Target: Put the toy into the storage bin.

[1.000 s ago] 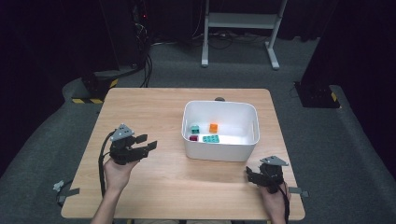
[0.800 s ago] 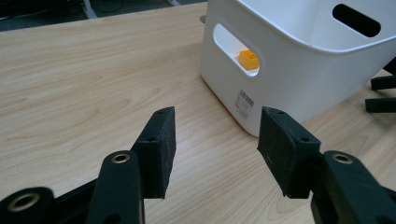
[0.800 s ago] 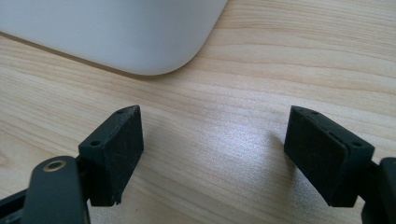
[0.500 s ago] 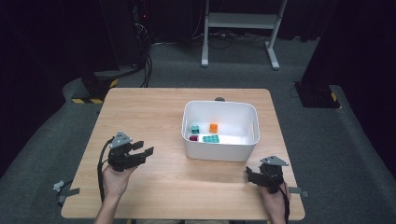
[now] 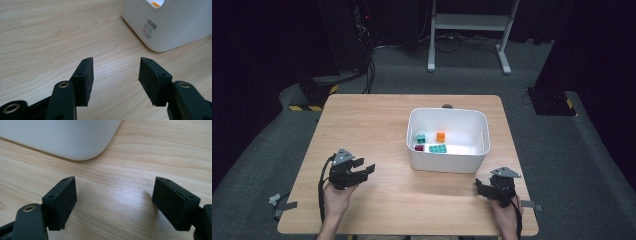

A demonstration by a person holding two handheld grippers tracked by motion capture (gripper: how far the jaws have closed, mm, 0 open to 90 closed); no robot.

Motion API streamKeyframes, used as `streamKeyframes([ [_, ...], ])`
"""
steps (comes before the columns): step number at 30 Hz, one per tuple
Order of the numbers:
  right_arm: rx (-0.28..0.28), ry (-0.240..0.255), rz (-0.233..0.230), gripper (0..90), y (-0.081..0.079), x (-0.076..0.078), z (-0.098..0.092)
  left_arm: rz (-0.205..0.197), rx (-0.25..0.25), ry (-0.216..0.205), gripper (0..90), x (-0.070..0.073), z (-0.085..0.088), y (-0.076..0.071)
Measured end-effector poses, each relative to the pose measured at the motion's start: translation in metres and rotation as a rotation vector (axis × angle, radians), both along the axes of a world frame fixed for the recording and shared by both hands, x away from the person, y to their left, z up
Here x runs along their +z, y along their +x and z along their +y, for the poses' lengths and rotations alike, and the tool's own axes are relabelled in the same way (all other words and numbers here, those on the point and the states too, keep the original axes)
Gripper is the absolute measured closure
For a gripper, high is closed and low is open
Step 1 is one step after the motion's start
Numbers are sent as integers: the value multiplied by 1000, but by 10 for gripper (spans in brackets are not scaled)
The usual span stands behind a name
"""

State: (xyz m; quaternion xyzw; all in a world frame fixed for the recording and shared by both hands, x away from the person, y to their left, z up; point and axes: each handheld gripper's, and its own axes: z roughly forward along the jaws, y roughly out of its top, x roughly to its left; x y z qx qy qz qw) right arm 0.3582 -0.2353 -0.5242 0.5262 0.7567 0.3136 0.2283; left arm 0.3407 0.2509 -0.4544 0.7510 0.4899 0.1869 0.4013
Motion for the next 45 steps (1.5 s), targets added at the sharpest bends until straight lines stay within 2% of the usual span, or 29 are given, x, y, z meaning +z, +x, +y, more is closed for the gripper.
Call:
streamKeyframes([
  [6, 0, 0, 0, 199, 0, 0, 0, 9, 20, 12, 458, -10, 2, -3],
  [23, 0, 0, 0, 199, 0, 0, 0, 70, 83, 52, 453, -44, 10, -4],
  [28, 0, 0, 0, 199, 0, 0, 0, 70, 108, 58, 450, -51, 13, -5],
  [39, 0, 0, 0, 199, 0, 0, 0, 71, 161, 101, 429, -67, 16, -3],
  [42, 0, 0, 1, 199, 0, 0, 0, 57, 169, 103, 423, -68, 15, -4],
  [45, 0, 0, 0, 199, 0, 0, 0, 47, 178, 122, 410, -69, 13, -4],
])
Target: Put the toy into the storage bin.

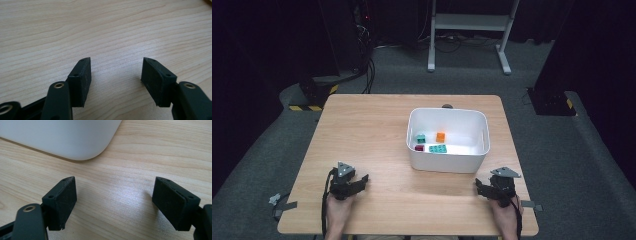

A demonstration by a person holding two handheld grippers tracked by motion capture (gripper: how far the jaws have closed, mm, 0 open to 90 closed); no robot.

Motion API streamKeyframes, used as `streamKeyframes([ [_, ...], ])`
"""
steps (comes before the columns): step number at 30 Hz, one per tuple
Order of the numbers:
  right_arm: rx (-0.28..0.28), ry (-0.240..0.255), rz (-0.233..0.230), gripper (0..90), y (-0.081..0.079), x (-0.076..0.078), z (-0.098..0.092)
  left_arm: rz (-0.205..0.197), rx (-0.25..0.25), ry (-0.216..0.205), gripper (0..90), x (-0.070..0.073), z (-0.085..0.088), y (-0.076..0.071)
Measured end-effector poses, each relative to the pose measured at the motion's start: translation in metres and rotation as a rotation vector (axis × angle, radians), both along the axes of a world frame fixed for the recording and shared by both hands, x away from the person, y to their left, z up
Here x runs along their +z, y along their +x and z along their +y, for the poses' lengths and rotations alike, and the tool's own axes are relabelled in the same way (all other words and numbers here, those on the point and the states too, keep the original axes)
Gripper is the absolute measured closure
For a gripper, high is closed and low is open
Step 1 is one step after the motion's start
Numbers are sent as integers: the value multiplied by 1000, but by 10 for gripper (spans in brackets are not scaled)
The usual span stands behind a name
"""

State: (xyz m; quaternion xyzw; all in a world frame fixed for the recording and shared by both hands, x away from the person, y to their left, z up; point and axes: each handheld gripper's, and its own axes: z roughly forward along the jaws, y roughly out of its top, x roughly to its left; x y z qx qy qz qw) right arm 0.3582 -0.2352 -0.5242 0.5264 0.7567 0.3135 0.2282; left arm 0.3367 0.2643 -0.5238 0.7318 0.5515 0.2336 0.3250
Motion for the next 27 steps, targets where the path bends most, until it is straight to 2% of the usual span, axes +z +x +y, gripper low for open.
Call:
streamKeyframes([
  [4, 0, 0, 0, 199, 0, 0, 0, -35, 5, 5, 375, -4, -2, -2],
  [14, 0, 0, 0, 199, 0, 0, 0, -26, 1, 6, 307, -4, -3, -2],
  [27, 1, 0, 0, 198, 0, 0, 0, -24, -5, 5, 275, -5, -4, -2],
])
